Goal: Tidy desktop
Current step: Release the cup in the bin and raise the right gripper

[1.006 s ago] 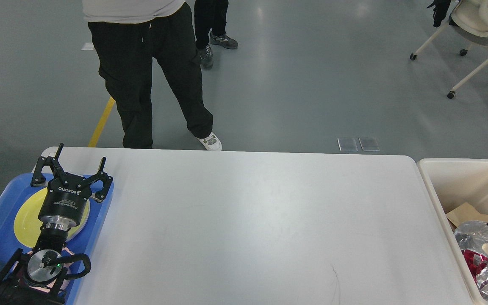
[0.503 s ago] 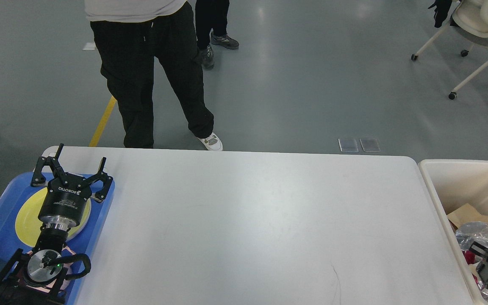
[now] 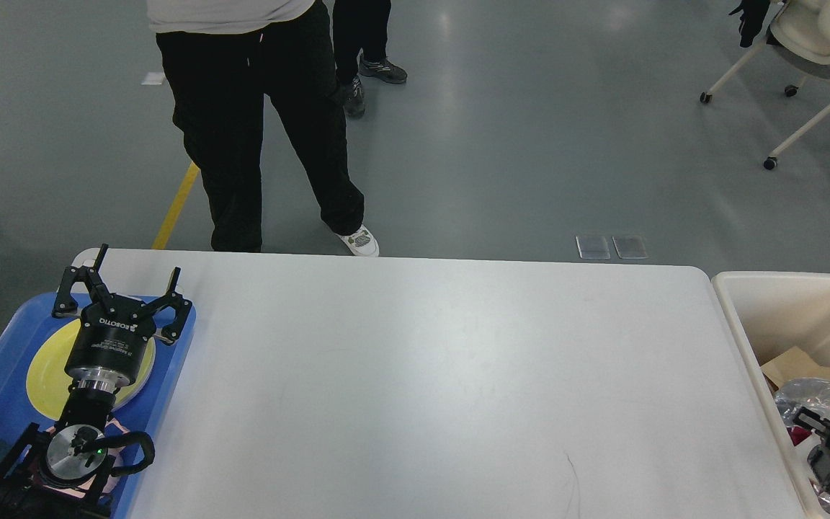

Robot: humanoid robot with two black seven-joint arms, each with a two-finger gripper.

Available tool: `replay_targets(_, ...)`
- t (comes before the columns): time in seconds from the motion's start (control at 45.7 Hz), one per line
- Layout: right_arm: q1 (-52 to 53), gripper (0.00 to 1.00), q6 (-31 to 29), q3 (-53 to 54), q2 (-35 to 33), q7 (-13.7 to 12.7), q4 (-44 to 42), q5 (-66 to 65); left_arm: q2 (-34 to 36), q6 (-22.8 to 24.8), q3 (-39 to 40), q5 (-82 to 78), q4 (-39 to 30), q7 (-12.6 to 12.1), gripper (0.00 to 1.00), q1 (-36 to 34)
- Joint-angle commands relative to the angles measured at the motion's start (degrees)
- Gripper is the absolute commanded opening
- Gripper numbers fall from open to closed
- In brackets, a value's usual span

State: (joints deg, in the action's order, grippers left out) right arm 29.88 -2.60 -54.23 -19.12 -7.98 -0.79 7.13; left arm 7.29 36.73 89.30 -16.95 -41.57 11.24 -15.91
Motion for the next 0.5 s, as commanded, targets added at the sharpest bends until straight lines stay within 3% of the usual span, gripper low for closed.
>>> replay_targets(0.0,0.0,1.00,0.1,0.0,-0.5,0.1,-0.1,0.0,0.0,0.0,0.0,0.0,0.0,-0.1,0.96,-0.1)
replay_targets(0.284,2.5,1.00,0.1,3.0,-2.0,0.7,-0.1,0.6,0.0,0.0,0.0,0.0,0.0,-0.1,0.96,-0.1)
replay_targets(0.481,11.1,1.00,-0.6,32.0,-6.5,0.7,1.1,1.8,0.0,0.0,0.0,0.0,0.0,0.0,0.96,0.0)
